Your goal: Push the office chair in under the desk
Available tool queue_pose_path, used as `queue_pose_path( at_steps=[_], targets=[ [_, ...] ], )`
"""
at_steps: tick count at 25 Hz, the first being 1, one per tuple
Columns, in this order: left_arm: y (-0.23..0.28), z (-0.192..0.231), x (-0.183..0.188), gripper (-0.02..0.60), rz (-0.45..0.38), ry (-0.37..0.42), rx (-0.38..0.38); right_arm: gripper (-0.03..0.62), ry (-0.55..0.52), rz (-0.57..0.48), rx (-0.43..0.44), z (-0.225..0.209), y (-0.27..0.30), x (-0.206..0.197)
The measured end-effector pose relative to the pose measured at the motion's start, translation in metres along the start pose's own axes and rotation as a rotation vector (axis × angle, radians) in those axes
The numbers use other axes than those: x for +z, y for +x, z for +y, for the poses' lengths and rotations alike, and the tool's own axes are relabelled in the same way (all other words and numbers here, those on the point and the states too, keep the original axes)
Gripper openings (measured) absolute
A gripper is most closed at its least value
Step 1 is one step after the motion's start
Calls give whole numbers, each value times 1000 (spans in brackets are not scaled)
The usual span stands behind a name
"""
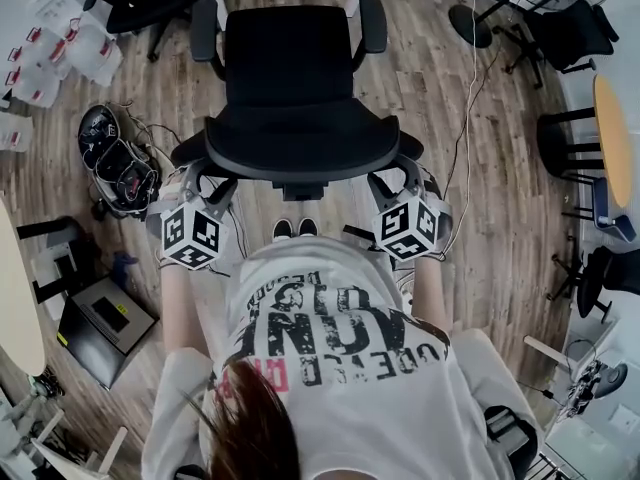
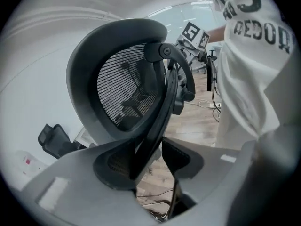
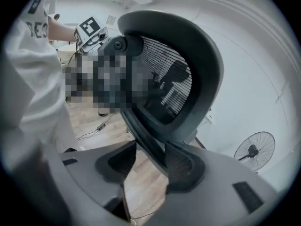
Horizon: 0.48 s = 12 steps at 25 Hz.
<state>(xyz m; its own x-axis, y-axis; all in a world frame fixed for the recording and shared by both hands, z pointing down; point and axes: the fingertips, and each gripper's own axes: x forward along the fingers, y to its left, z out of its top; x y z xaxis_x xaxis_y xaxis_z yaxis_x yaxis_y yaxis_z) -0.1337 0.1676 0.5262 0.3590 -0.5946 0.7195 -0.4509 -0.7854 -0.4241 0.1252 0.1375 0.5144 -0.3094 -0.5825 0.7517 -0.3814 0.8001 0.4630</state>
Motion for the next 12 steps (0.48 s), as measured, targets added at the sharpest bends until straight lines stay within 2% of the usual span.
queue_pose_path(
  at_steps=[2,7,12],
  targets=[
    [2,3,-1,187,-8,1,-25,178,8,5,-5,-1,1,1],
    [7,12,-4,186,6,4,-40,178,23,7,-6,-5,7,5],
    [15,21,-9,186,-22,17,-45,176,33,11,-20,-12,15,9]
  ],
)
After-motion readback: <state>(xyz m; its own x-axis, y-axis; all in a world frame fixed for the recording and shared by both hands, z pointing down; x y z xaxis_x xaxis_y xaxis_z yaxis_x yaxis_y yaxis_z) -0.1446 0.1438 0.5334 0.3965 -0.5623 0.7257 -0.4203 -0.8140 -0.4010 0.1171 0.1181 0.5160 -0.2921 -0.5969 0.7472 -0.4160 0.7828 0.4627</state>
